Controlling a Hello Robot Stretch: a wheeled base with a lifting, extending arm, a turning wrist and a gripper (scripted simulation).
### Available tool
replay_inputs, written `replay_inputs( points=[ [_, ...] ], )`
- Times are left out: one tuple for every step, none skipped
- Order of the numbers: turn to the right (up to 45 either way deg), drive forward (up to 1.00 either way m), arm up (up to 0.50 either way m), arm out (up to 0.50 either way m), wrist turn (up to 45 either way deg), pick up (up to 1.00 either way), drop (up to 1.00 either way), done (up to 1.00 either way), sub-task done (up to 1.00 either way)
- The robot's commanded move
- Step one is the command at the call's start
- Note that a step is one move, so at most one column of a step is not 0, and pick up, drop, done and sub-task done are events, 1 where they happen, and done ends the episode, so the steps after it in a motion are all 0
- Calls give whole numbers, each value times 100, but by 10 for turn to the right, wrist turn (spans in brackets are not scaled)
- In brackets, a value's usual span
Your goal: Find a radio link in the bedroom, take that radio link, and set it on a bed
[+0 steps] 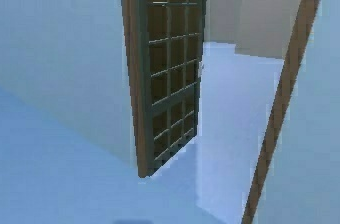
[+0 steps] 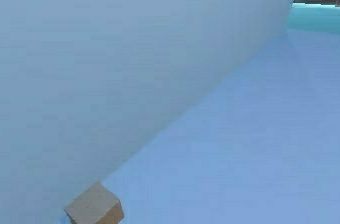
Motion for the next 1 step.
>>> replay_inputs(
  points=[
    [0,25,0,0,0,0,0,0,0]
  ],
)
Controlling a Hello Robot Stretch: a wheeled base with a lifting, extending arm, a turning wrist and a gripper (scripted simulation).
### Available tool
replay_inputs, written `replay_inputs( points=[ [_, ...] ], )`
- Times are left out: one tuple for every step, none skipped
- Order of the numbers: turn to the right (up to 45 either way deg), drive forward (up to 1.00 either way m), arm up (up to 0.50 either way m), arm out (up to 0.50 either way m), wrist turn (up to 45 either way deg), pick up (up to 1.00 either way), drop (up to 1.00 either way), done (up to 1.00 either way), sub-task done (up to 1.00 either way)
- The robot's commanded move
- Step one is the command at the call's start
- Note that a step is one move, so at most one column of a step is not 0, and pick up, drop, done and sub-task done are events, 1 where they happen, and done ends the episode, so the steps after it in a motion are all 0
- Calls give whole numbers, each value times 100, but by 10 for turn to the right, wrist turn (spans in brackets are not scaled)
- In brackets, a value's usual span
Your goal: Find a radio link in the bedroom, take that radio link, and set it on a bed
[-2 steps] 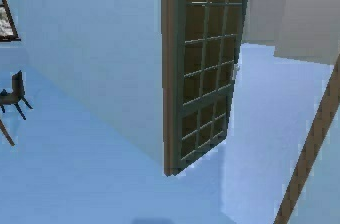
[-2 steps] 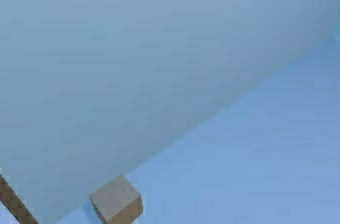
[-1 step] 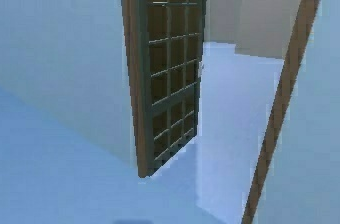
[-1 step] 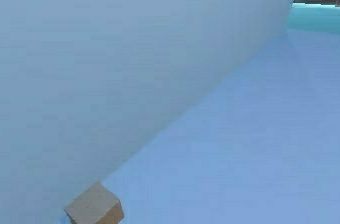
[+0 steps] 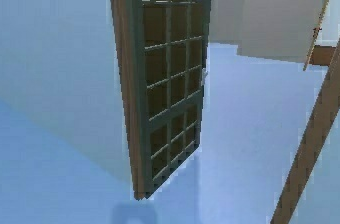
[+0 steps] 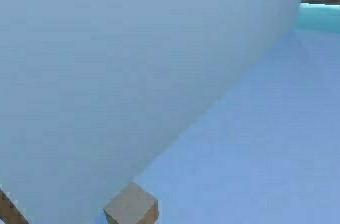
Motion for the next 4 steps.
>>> replay_inputs(
  points=[
    [60,0,0,0,0,0,0,0,0],
    [0,85,0,0,0,0,0,0,0],
    [300,0,0,0,0,0,0,0,0],
    [0,45,0,0,0,0,0,0,0]
  ],
)
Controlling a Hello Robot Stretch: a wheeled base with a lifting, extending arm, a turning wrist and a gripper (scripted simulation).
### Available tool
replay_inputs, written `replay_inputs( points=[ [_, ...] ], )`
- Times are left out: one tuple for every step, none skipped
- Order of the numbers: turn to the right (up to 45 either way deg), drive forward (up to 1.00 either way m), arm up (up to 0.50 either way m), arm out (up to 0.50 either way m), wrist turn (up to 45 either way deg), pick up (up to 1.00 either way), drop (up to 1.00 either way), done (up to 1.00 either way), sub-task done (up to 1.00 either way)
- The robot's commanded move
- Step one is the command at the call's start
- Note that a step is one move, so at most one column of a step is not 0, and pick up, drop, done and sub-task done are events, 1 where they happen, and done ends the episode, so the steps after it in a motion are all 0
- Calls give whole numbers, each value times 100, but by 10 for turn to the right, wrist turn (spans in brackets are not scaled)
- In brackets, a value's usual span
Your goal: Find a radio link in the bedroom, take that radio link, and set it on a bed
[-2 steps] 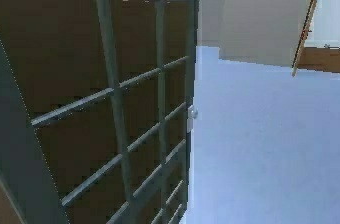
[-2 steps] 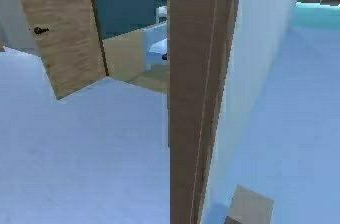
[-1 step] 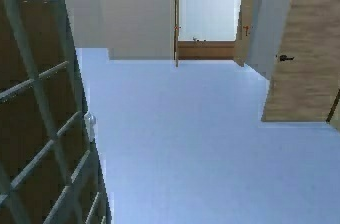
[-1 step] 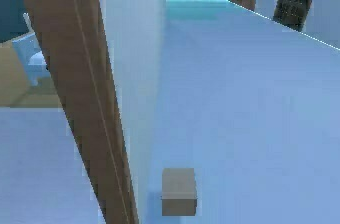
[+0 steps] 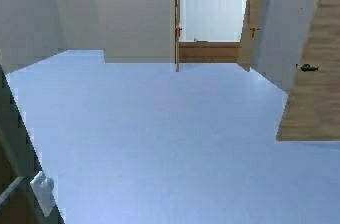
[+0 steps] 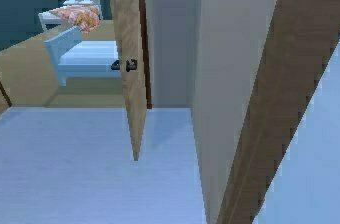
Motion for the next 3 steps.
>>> replay_inputs(
  points=[
    [120,0,0,0,0,0,0,0,0],
    [0,100,0,0,0,0,0,0,0],
    [0,100,0,0,0,0,0,0,0]
  ],
)
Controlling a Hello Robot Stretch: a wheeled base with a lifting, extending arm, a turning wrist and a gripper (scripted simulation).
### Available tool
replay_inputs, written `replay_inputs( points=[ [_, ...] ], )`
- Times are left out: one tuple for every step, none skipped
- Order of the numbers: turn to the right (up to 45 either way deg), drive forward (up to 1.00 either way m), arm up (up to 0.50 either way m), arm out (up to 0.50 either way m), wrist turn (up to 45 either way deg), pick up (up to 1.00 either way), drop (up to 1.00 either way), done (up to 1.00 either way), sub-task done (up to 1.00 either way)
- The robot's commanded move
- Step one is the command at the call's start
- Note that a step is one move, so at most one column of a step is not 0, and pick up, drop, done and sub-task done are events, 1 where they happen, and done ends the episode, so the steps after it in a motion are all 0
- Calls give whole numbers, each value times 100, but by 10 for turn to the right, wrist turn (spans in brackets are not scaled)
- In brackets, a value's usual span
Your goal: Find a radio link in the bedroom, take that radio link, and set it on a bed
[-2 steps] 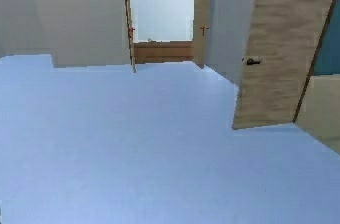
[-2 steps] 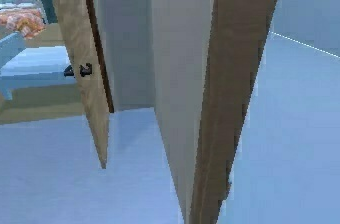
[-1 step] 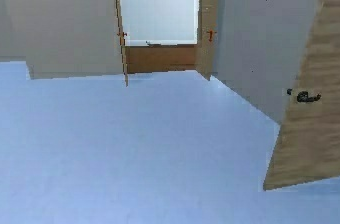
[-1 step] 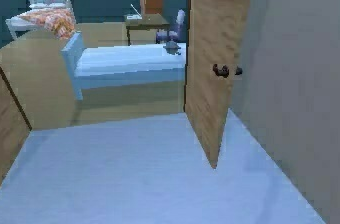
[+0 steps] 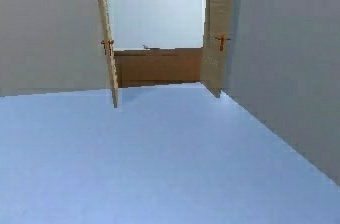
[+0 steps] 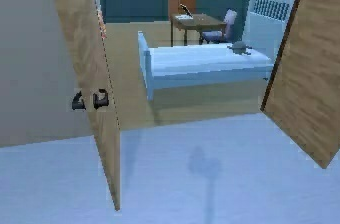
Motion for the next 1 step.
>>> replay_inputs(
  points=[
    [0,100,0,0,0,0,0,0,0]
  ],
)
